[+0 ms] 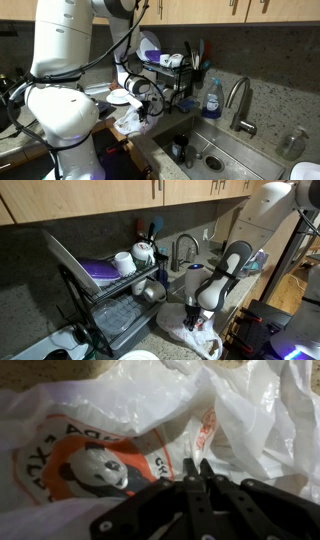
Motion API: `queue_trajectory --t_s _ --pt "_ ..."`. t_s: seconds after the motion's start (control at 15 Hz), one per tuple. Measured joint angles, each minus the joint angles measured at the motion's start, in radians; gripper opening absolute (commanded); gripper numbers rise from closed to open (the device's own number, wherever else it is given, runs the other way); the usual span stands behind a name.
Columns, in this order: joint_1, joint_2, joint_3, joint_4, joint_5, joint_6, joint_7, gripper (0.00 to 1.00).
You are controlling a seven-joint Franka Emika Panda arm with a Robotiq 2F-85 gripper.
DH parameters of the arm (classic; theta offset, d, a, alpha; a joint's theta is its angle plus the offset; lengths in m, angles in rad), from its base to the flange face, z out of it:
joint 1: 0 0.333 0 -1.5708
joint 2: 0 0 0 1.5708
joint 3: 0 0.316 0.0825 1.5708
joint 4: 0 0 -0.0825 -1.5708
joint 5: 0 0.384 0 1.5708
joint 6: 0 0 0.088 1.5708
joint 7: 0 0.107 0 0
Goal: Take the white object from the white plastic and put it on the black bowl
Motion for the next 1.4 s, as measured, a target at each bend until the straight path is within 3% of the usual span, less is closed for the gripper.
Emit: queue_trajectory --t_s 0.33,0.47,0.53,0.6,0.67,0.73,0.93,1.4 --pt "0.002 -0.059 -0.032 -0.014 -0.079 0.0 0.059 0.01" --pt "0.002 -0.091 -0.036 -0.025 -0.087 -0.001 0.06 0.15" --pt "0.002 -0.105 -0.037 -0.029 -0.095 -0.003 0.06 0.17" --pt "0.002 -0.119 -0.037 -0.034 -0.103 -0.006 0.06 0.32" --pt "0.002 -0.131 -0.037 -0.038 -0.109 -0.009 0.06 0.4" --pt "0.002 -0.141 -0.037 -0.041 -0.115 -0.015 0.06 0.1" --pt "0.002 -0.161 -0.037 -0.045 -0.138 -0.036 0.06 0.0" --pt "0.002 -0.17 -0.037 -0.047 -0.195 -0.054 0.063 0.0"
